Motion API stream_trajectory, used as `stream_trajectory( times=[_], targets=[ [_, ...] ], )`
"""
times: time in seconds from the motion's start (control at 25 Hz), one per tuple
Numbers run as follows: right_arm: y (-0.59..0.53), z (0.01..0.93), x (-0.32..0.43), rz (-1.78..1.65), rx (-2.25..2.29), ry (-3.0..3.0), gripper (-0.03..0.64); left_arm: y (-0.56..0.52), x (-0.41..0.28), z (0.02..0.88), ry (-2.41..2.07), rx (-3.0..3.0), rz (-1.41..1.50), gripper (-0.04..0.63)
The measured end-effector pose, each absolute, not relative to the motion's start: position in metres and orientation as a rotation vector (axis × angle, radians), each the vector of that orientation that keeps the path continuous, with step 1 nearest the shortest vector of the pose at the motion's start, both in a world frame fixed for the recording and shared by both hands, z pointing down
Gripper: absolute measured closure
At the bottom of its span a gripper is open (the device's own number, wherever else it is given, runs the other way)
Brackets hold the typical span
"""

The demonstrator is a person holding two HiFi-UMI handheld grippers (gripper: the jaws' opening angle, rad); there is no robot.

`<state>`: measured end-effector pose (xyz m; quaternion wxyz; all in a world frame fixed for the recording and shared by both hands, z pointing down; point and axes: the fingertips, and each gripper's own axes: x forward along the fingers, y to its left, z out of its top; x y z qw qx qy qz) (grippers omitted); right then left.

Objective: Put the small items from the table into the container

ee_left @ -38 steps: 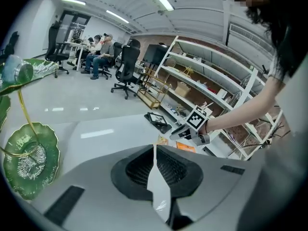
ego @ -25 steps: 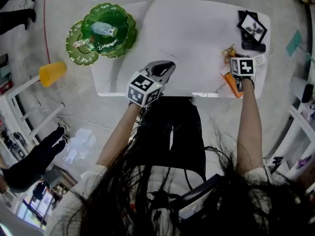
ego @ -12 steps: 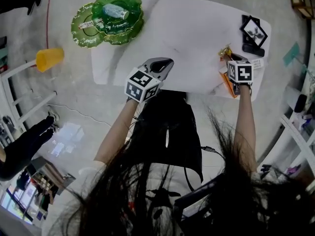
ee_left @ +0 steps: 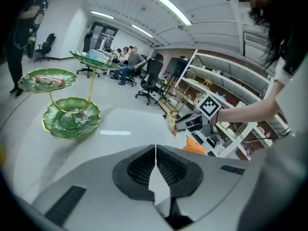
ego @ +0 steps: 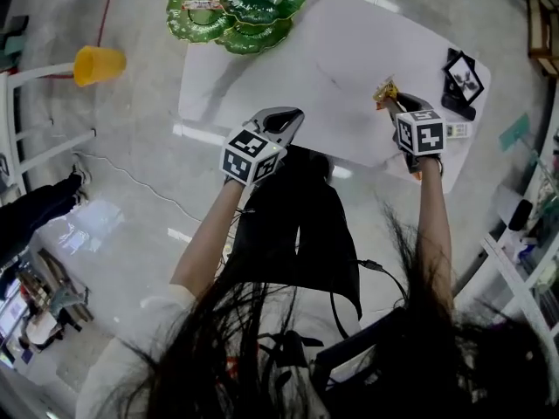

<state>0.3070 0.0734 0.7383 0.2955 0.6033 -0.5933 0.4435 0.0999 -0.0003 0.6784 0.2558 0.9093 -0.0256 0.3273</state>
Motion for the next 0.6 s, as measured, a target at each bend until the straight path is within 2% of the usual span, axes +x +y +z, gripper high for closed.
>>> stream_trajectory(
  times=[0.32, 0.6],
  targets=[
    [0.002, 0.731, 0.222, 1.151, 1.478, -1.741, 0.520, -0.011, 0.030, 0.673, -0.240, 2.412, 0.867, 0.584],
    [-0.076, 0.725, 0.169, 1.133, 1.414, -1.844, 0.521, -0.047, -0.004, 0.677, -0.370, 2.377, 0.813, 0.584]
  ],
)
